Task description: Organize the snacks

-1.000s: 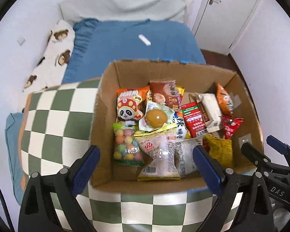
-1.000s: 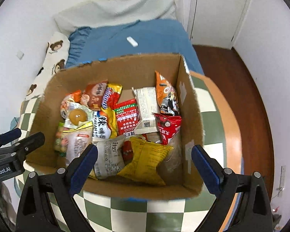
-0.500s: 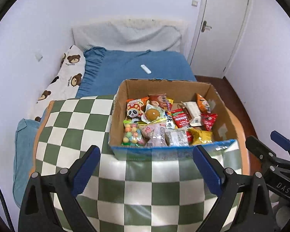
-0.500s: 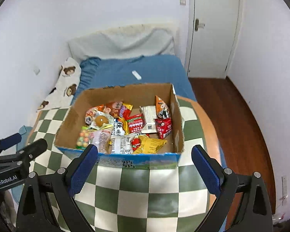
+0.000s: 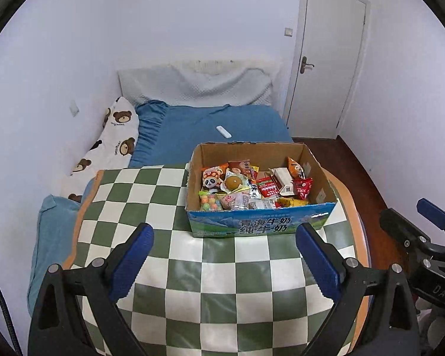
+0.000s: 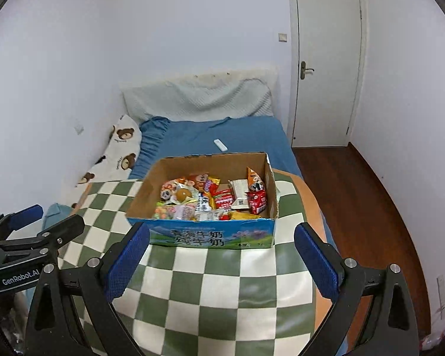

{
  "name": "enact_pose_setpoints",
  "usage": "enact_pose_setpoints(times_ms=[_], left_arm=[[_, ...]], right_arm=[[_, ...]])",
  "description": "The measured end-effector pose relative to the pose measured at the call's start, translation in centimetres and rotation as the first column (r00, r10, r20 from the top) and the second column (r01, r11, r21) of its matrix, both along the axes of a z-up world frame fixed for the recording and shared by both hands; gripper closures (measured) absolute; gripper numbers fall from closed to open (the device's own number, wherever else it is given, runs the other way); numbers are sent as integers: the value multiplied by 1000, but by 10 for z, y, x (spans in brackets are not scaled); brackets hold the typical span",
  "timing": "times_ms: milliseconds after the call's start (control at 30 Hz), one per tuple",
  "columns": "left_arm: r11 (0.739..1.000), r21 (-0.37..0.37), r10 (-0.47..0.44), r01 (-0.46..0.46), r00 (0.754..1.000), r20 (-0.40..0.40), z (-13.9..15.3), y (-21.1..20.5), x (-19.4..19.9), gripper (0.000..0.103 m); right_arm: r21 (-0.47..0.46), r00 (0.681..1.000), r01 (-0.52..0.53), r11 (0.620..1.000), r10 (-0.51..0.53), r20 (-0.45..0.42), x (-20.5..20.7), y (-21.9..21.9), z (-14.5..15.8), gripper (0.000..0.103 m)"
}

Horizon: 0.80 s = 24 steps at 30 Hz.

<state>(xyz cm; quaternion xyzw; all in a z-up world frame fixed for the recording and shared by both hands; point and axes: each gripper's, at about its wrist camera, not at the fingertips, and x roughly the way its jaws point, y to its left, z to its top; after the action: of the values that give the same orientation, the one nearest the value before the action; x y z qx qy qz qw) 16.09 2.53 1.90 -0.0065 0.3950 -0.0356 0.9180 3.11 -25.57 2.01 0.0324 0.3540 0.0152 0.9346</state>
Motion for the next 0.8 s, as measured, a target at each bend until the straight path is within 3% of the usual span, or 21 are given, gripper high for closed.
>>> enact_pose_setpoints(times_ms=[400, 800], left_arm=[[1000, -12, 28, -27, 999, 47, 12, 3, -31, 1], [998, 10, 63, -63, 998, 20, -7, 2, 4, 1]], right_arm=[[-22, 999, -4, 1000, 5, 45, -31, 7, 21, 0], [-9, 1000, 15, 1000, -15, 25, -12, 2, 6, 0]])
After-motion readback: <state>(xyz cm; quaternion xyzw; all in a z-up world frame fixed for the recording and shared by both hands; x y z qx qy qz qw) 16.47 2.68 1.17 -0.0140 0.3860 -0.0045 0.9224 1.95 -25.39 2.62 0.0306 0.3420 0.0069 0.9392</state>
